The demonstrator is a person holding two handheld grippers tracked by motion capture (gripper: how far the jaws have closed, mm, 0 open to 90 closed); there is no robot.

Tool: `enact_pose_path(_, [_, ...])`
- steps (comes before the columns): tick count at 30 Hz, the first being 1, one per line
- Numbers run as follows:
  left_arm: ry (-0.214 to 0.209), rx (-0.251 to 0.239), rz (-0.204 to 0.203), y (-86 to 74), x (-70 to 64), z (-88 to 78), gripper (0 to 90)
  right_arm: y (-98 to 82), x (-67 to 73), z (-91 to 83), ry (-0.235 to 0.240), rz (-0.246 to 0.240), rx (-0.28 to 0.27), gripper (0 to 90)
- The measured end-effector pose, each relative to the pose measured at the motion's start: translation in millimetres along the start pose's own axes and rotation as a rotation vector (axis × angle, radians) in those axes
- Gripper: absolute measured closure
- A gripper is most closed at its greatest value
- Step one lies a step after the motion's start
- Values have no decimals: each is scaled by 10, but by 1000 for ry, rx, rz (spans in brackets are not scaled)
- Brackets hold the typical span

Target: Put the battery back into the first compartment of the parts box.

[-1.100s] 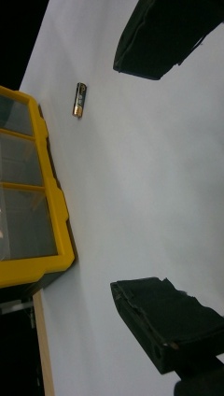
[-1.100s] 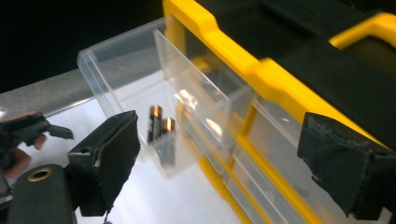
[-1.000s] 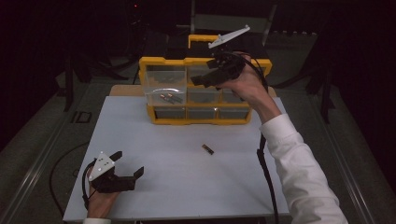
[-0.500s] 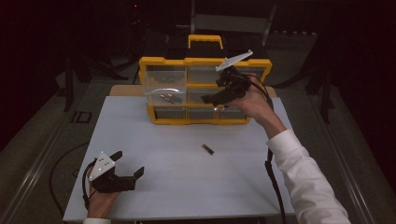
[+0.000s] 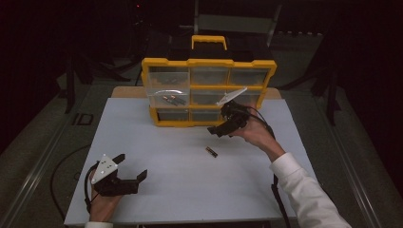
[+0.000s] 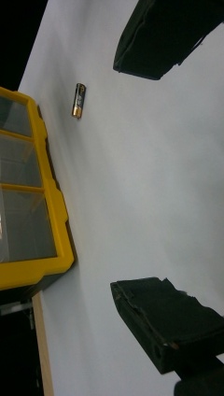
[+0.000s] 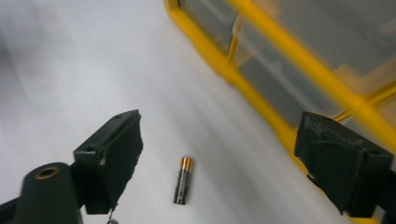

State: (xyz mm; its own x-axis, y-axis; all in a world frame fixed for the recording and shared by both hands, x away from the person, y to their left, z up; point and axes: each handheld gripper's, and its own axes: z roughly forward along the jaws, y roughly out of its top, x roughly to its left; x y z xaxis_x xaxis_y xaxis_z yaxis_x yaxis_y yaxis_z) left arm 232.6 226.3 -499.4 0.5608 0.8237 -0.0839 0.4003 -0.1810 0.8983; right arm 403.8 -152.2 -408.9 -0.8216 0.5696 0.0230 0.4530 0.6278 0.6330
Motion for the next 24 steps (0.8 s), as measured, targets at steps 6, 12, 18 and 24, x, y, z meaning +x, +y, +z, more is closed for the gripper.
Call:
enact_pose_path(6, [1,-3,-2,0,3,-6,0,-222,99,289,-8,-26,87,206])
enact_pose_path(12, [1,-2,-1,0,3,-4,0,-327,116,453,-14,-20,136,226])
enact_pose_path(18, [3,-2,-2,0,4,-9,0,-415,166,613,-8,-29,202,250])
enact_pose_path(24, [3,-2,0,2,2,-8,0,-486,188,773,-17,-24,252,298])
